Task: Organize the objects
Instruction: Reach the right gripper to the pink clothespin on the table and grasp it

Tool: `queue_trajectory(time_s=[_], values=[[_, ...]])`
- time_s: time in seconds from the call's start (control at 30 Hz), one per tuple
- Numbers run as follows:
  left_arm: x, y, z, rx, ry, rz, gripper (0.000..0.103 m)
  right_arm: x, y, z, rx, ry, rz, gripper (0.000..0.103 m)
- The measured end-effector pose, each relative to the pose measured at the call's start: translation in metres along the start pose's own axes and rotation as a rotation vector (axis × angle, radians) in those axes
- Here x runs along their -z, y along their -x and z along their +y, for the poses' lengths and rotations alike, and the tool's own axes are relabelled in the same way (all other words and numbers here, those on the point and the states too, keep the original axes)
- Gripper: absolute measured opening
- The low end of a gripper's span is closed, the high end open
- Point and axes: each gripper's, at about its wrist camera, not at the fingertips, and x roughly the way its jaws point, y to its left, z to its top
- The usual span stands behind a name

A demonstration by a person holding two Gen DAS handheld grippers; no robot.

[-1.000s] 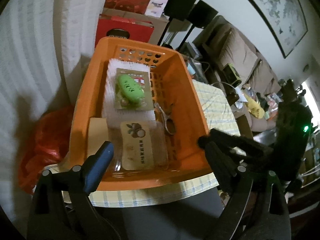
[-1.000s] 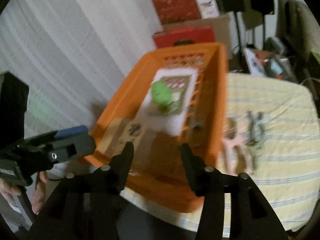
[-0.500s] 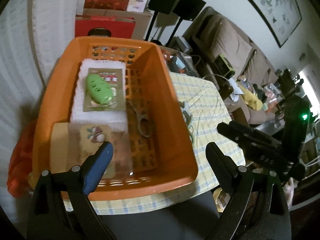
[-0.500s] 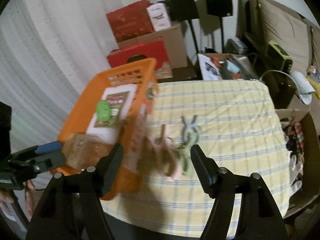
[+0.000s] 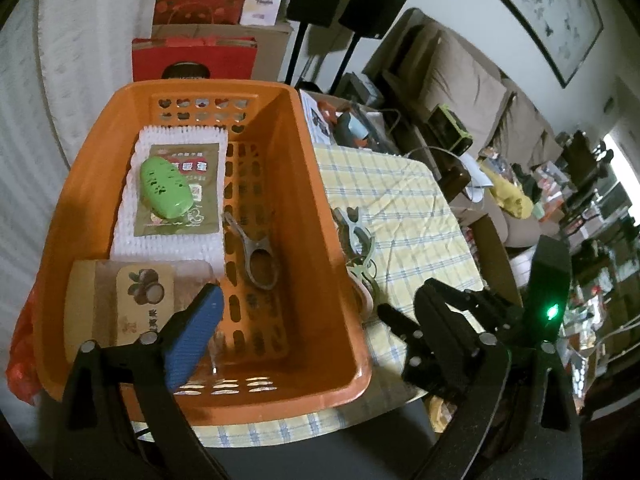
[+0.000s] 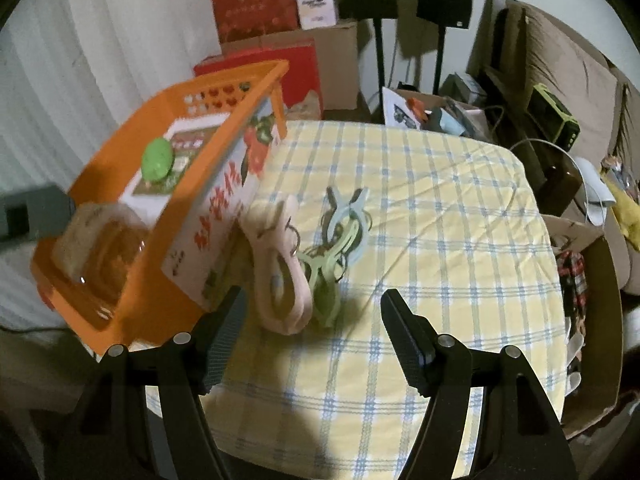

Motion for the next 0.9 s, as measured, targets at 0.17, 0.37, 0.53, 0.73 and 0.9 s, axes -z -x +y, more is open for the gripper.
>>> queue_trajectory(time_s=[0.17, 0.37, 0.53, 0.73, 0.9], values=[[0.001, -0.006, -0.002, -0.005, 0.003, -0.007, 0.103, 0.011, -0.013, 0.007, 0.023, 0.073, 0.005, 0.073], [0.000, -0.013, 0.002, -0.011, 0.013, 0.006, 0.103, 0.016, -0.023, 0.017, 0.000, 0.148, 0.000, 0.073], [-0.001, -0.014, 0.005, -0.019, 0.017, 0.006, 0.103, 0.016, -0.031, 0.026, -0.022, 0.183, 0.000, 0.073], [-0.001, -0.018, 0.009, -0.018, 0.024, 0.014, 0.103, 0.018, -0.043, 0.034, -0.023, 0.232, 0.006, 0.070], [-0.001, -0.020, 0.010, -0.015, 0.027, 0.020, 0.103, 0.019, -0.056, 0.038, -0.007, 0.253, 0.024, 0.051]])
